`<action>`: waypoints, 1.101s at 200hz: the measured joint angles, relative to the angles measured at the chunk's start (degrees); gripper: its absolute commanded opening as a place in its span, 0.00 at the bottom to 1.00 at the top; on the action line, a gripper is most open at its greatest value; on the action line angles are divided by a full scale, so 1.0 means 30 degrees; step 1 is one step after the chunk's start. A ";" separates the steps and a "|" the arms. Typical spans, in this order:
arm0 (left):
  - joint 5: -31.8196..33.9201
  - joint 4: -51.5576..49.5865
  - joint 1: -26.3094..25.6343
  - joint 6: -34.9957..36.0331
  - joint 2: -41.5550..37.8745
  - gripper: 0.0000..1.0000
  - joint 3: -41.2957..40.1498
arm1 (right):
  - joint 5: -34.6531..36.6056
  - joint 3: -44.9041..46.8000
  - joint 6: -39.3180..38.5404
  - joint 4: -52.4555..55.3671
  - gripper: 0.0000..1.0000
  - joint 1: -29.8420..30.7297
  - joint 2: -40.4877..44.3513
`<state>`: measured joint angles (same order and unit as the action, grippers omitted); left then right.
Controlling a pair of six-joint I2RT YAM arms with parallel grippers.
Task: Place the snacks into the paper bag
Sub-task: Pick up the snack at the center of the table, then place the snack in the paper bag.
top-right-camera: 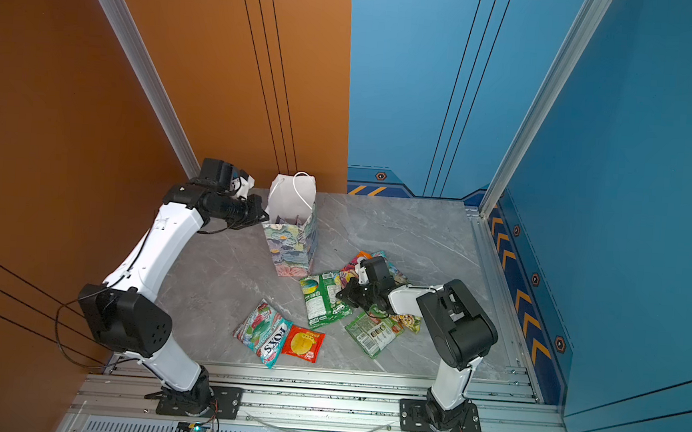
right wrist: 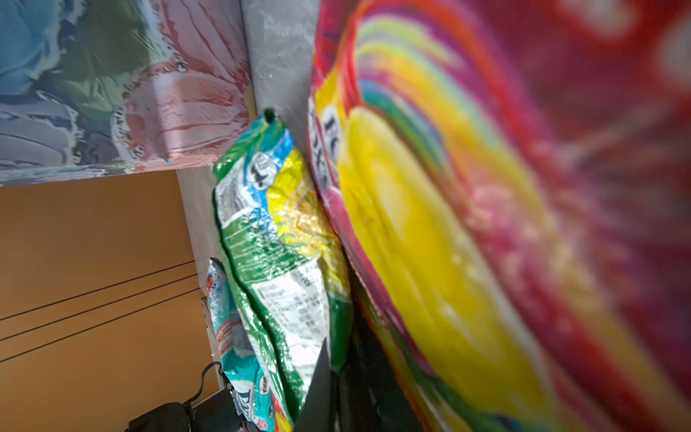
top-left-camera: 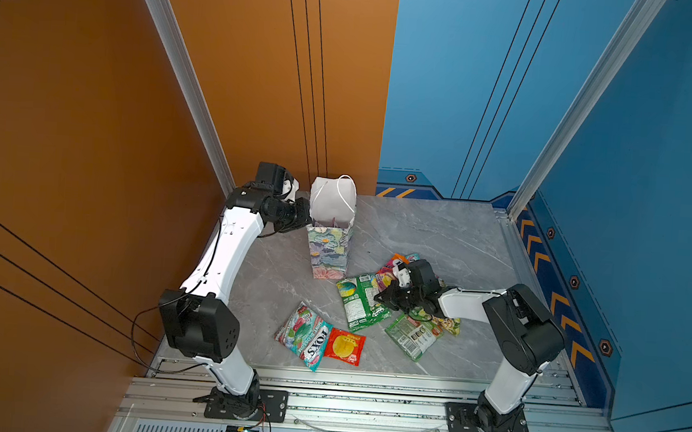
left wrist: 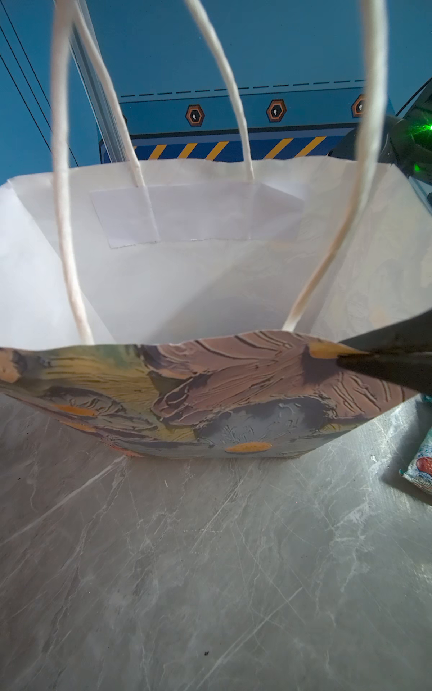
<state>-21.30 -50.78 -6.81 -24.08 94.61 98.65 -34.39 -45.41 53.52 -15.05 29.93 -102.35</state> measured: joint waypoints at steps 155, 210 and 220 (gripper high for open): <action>-0.0007 0.0000 0.0000 0.0000 0.0000 0.00 0.0000 | 0.3636 -0.9675 -0.1428 1.0025 0.00 -0.0270 0.5727; -0.0058 0.0000 0.0000 0.0000 0.0000 0.00 0.0000 | 0.6688 -1.4681 -0.2579 1.1402 0.00 0.0029 0.5158; -0.0073 0.0000 0.0000 0.0000 0.0000 0.00 0.0000 | 0.7271 -1.5460 -0.2863 1.1577 0.00 0.0124 0.4932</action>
<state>-21.52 -50.78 -6.81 -24.08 94.61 98.65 -12.58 -91.79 44.93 19.68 30.30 -87.55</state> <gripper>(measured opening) 0.046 0.047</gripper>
